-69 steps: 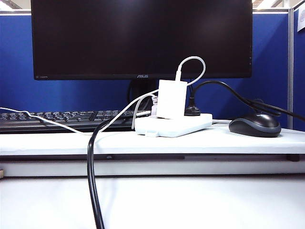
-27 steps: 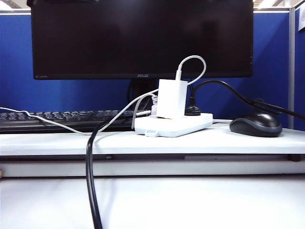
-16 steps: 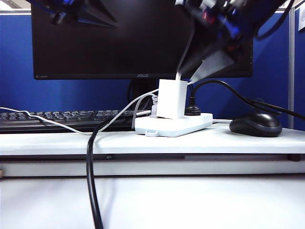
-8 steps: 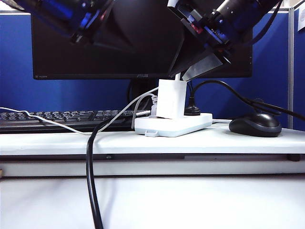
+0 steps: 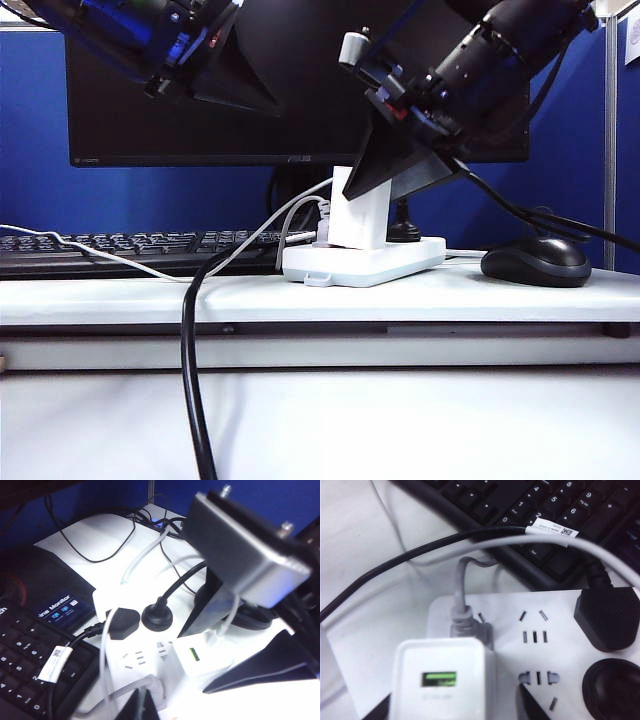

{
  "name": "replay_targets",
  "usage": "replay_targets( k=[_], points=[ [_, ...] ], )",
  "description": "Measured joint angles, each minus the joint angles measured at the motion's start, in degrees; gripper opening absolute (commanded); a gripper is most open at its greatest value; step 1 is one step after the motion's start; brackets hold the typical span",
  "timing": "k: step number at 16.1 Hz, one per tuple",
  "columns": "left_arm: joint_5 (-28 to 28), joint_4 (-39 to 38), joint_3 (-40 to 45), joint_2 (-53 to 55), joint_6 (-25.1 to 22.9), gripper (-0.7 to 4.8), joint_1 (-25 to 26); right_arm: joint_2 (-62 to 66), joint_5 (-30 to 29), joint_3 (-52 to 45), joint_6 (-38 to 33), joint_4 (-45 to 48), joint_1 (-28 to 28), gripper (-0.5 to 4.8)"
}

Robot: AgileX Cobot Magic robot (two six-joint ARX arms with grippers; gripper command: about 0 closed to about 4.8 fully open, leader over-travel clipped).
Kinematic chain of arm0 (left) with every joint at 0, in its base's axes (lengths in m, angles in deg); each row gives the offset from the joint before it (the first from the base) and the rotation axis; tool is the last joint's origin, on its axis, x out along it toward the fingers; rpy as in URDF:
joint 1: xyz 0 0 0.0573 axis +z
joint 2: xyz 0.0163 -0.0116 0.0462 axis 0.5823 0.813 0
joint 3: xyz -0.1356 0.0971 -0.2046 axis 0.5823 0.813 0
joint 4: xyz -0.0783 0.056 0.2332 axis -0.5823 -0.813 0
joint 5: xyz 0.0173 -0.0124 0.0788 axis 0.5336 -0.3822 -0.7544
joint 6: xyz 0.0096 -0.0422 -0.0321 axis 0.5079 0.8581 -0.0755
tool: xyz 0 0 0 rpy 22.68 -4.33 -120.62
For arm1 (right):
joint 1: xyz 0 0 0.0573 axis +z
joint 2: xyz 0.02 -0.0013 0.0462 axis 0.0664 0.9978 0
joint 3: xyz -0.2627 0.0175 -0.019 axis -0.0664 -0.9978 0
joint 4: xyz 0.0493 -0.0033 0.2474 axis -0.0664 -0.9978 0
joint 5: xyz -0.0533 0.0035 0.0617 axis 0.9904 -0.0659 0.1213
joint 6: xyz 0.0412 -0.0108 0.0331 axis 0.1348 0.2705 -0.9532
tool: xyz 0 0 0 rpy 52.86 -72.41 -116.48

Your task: Unplug the white charger from the socket, then place it next to the socket.

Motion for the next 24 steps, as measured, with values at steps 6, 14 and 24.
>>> replay_targets(
  k=[6,14,24],
  points=[
    [0.00,-0.96,0.00,3.17,-2.34,-0.05,-0.04,0.15,-0.02,0.02,0.07,0.81,0.15,0.57],
    [-0.44,-1.57,0.00,9.97,-4.42,-0.05,-1.31,0.20,-1.36,0.02,0.11,0.83,-0.02,0.52],
    [-8.61,0.17,0.00,13.66,-5.73,-0.05,-3.80,0.20,-1.49,0.00,0.11,0.96,-0.02,0.52]
  ],
)
